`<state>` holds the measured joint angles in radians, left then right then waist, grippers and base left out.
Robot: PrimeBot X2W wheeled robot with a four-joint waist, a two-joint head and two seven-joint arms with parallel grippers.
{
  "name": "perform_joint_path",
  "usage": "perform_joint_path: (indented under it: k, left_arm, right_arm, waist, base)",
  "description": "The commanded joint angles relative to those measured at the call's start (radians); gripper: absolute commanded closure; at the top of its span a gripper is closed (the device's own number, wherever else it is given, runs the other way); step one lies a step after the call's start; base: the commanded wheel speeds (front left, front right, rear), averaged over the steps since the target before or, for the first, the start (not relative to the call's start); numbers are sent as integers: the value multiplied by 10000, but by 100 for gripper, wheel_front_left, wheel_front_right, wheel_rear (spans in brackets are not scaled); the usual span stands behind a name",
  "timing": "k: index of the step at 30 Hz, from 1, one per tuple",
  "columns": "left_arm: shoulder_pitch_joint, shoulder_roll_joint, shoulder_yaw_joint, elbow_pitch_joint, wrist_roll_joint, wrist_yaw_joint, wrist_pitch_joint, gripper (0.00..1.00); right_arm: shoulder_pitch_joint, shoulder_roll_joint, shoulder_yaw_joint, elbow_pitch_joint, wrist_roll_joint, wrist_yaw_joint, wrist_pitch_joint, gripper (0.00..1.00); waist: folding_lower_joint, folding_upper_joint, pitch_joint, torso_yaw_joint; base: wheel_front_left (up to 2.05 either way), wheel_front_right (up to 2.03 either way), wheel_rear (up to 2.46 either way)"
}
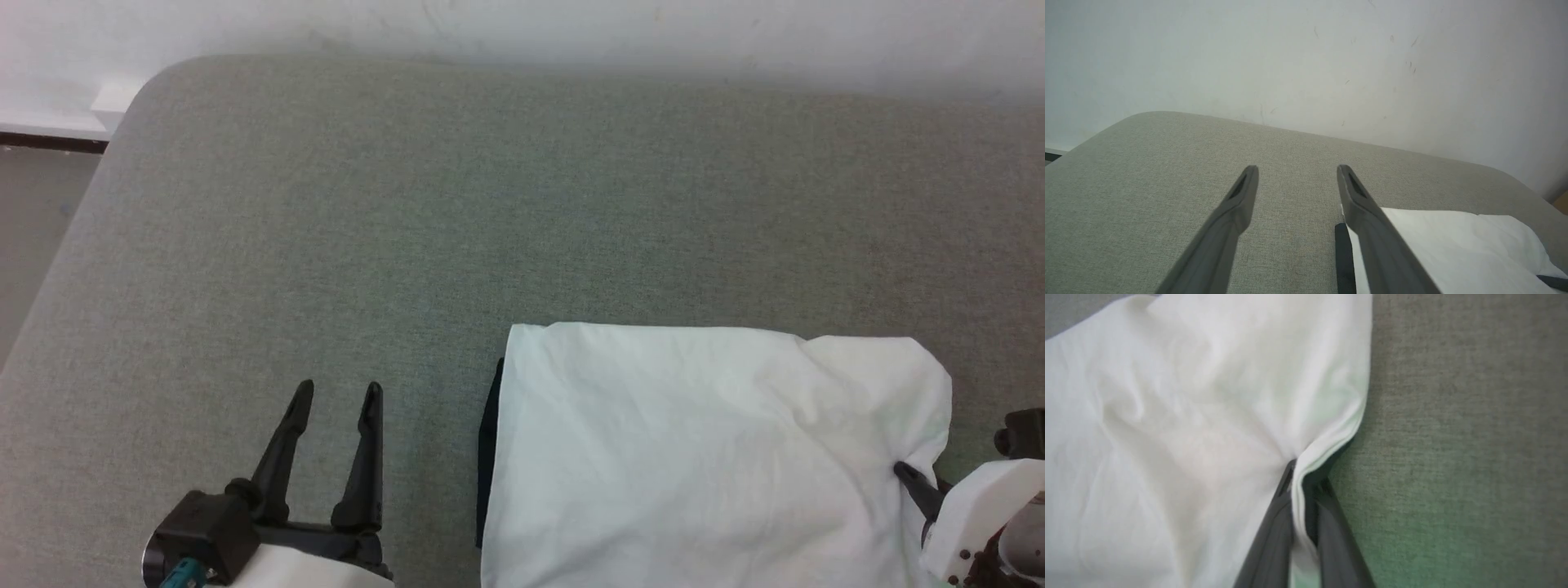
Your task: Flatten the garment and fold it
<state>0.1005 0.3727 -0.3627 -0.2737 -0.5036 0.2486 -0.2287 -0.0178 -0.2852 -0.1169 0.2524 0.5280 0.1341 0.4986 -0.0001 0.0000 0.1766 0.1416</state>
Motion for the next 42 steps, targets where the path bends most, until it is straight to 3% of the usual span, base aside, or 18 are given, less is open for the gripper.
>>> perform_joint_path:
  k: [1,5,13,17,31,36,42]
  left_arm:
    - [-26,33,16,-24,-78,43,21,0]
    - [134,63,44,-21,-163,55,19,0]
    - [376,226,-13,29,-171,74,132,0]
    - [567,299,32,5,-216,143,170,0]
    - [792,73,-104,85,-478,55,62,0]
    - [675,-45,-163,213,-528,-55,-8,0]
    - [479,-143,-206,338,-532,-154,-69,0]
  right_arm:
    - [-4,56,56,361,-113,-34,-40,100]
    - [-292,-190,-376,431,-384,-34,-282,100]
    - [-253,-1120,-2169,820,-1124,-34,-240,100]
    - [-85,-1002,-2500,538,-1207,-34,-113,100]
    - [786,719,136,-3656,5,-34,2333,100]
    - [500,1065,908,-4018,-126,-34,2806,100]
    - [-51,1362,1685,-3609,-393,-34,3006,100]
  waist:
    - [1,0,-150,-77]
    - [1,0,-409,-242]
    - [1,0,-944,-415]
    - [1,0,-1220,-462]
    - [1,0,-1464,-528]
    - [1,0,-1289,-247]
    - [1,0,-977,147]
  base:
    - [0,0,0]
    - [0,0,0]
    - [0,0,0]
    - [0,0,0]
    - [0,0,0]
    - [0,0,0]
    - [0,0,0]
